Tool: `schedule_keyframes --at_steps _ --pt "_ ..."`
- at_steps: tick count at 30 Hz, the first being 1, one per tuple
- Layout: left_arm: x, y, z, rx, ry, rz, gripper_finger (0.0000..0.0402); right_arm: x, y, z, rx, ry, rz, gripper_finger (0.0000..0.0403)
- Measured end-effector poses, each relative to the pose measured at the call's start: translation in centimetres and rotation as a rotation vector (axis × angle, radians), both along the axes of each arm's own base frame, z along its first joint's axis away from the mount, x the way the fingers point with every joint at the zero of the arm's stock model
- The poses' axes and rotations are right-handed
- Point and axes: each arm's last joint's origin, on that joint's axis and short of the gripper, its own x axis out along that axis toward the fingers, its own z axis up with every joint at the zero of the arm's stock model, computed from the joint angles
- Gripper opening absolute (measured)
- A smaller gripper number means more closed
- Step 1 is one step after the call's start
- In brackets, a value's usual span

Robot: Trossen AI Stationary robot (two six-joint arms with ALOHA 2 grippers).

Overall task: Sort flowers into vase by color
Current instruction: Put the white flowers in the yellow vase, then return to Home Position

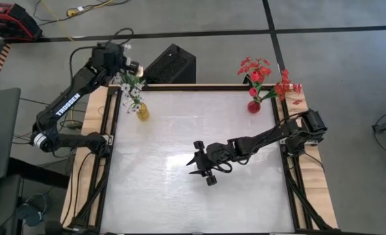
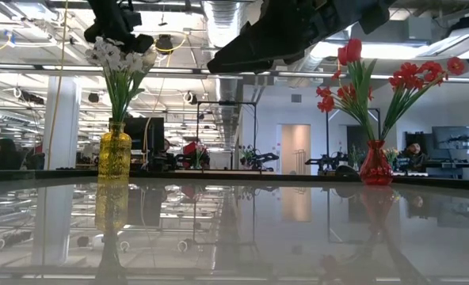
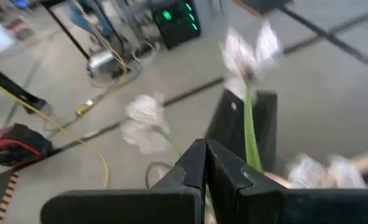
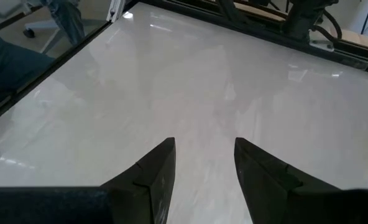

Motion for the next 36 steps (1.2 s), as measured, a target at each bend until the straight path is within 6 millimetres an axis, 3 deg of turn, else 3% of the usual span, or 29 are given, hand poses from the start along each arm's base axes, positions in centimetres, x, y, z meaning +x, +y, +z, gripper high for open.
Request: schedule_keyframes --at_steps 26,36 --pt "0.8 -2.0 -2.4 -0.325 0.01 -0.261 0.0 0.0 0.0 0.1 0.003 -0.01 -0.001 0.0189" --pt "0.9 -2.6 -2.0 -0.292 0.016 -0.289 0.0 0.1 0.0 0.1 0.007 -0.013 -0.002 0.0189"
